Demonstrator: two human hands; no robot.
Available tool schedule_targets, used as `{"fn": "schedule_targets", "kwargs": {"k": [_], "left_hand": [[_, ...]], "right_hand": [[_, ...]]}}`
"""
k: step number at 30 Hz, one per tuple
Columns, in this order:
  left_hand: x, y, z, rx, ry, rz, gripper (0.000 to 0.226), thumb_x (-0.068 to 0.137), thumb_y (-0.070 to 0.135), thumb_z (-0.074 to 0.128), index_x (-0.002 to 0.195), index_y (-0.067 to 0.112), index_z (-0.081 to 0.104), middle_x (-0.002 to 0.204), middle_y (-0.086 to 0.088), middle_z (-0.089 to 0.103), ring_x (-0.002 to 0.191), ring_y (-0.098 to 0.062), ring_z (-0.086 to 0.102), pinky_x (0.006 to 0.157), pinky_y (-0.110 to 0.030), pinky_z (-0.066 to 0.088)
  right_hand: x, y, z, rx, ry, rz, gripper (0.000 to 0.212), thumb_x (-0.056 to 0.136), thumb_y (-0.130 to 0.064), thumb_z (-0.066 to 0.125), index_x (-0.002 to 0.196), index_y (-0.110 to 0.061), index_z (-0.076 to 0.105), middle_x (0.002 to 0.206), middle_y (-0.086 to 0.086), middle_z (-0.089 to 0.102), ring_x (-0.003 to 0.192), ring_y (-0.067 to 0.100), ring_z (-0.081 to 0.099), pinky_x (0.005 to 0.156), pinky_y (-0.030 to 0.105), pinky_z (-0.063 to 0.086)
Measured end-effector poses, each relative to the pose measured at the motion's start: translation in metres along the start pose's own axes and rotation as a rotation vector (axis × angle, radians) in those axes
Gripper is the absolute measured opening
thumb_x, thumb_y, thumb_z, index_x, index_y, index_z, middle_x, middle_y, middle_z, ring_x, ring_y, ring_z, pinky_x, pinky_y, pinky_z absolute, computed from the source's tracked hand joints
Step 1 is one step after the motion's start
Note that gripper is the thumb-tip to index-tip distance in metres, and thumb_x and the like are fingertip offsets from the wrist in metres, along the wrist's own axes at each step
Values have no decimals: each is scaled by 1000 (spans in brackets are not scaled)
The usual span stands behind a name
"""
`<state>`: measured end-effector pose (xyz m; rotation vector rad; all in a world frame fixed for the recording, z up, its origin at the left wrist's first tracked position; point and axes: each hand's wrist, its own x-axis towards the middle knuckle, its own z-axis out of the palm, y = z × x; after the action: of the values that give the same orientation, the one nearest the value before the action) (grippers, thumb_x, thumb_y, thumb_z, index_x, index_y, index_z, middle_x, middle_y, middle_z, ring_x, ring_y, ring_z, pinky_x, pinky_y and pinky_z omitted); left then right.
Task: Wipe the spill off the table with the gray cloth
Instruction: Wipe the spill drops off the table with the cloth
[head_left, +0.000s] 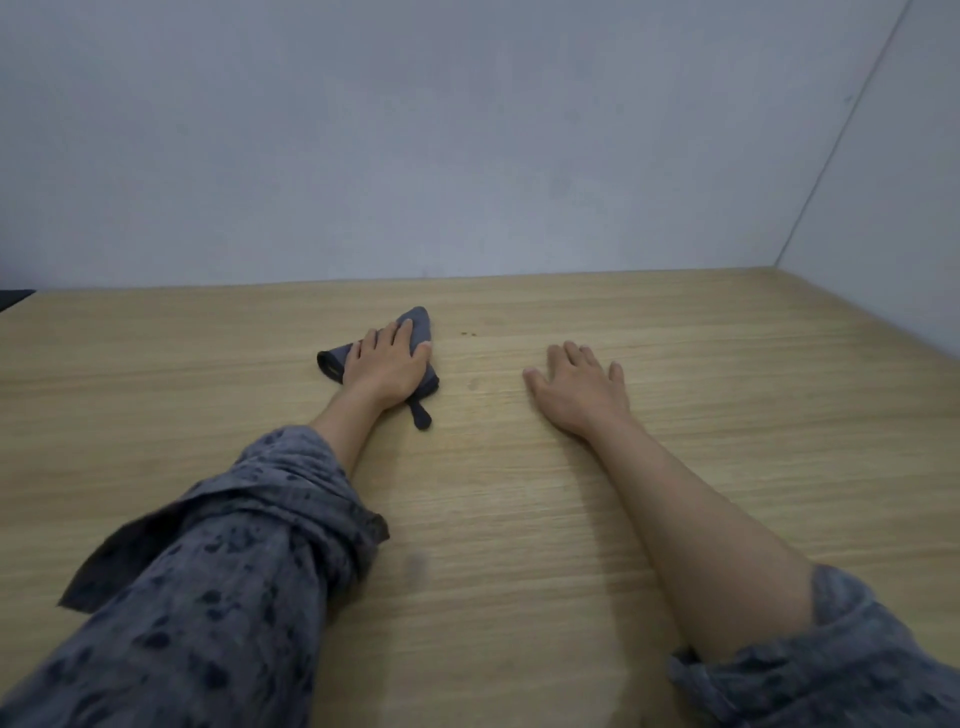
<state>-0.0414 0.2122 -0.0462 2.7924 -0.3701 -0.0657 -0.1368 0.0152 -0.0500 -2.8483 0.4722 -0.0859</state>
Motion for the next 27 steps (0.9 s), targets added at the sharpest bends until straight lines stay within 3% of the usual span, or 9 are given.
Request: {"fn": "schedule_targets", "kwargs": {"k": [4,13,22,27], "left_hand": [[19,10,2,4,-54,86,57,98,44,16,151,25,6,162,1,9,148,-23,8,120,-42,5],[30,11,4,-45,-74,302,50,97,49,25,144,34,29,155,5,31,143,-18,25,116,-43,17],[9,13,7,-145,-74,467,40,97,41,32,136,34,42,146,5,44,136,-16,36,114,-46,24],[-9,16,1,-260,-116,502,36,97,34,39,131,27,49,138,4,51,126,-13,44,109,-35,32]], "right_hand": [[0,0,2,5,2,-8,66,96,-49,23,153,-15,18,164,4,10,151,20,6,120,52,2],[-1,-1,5,1,16,3,67,96,-50,21,153,-16,17,164,3,10,151,19,5,119,52,1],[-3,-2,4,-1,8,12,66,97,-50,19,153,-16,16,164,3,9,151,20,4,119,51,2],[-3,-2,4,1,19,12,66,96,-51,20,153,-17,17,163,3,11,151,20,5,119,51,3]]}}
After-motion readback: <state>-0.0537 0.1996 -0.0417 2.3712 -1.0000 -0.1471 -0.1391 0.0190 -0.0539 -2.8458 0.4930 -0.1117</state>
